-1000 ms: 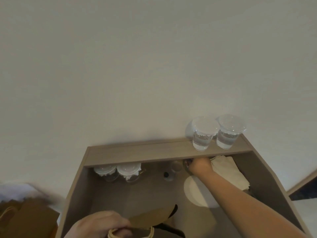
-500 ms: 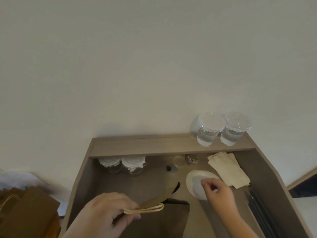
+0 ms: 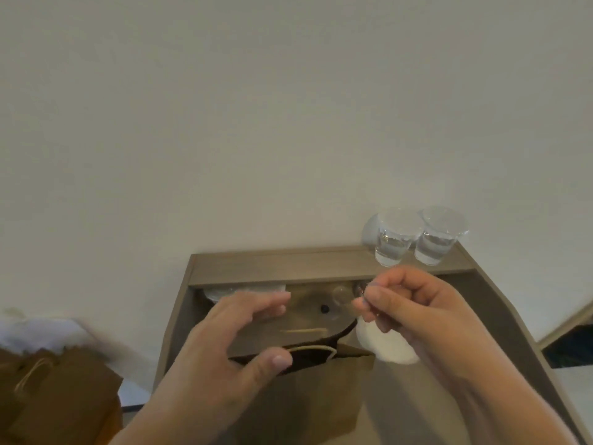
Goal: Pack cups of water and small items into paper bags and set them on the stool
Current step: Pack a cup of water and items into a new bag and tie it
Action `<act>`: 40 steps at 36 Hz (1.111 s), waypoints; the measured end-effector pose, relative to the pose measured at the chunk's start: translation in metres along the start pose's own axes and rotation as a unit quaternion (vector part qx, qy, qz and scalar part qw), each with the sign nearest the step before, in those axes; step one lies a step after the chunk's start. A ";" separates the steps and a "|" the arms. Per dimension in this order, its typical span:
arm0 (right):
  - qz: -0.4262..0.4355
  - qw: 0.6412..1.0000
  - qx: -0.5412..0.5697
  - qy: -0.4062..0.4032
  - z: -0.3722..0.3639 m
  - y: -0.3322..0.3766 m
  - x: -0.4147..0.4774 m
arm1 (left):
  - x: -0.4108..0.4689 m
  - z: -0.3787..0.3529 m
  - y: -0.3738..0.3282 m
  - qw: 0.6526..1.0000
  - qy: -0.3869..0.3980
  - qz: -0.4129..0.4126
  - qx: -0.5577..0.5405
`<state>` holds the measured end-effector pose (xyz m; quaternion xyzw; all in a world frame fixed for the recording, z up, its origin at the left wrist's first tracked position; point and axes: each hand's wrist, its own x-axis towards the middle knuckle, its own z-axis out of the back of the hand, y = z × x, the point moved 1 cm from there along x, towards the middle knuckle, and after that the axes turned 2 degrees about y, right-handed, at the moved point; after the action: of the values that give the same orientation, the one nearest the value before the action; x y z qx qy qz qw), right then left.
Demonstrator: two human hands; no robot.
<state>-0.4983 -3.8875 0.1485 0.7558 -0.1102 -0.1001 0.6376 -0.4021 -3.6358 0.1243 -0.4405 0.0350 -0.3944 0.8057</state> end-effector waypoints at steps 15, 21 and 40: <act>0.043 0.992 0.044 0.114 -0.085 0.011 -0.022 | -0.017 0.010 -0.042 0.992 -0.099 -0.033 -0.077; 0.062 0.994 -0.042 0.079 -0.082 0.008 -0.026 | -0.020 0.008 -0.043 0.989 -0.123 -0.074 -0.025; -0.126 0.984 -0.028 0.127 -0.061 0.010 -0.025 | -0.017 -0.012 -0.034 0.919 -0.255 -0.246 0.174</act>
<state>-0.5046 -3.8246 0.1685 0.7518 0.0702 -0.0859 0.6499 -0.4395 -3.6426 0.1375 -0.3734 -0.3502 -0.4541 0.7292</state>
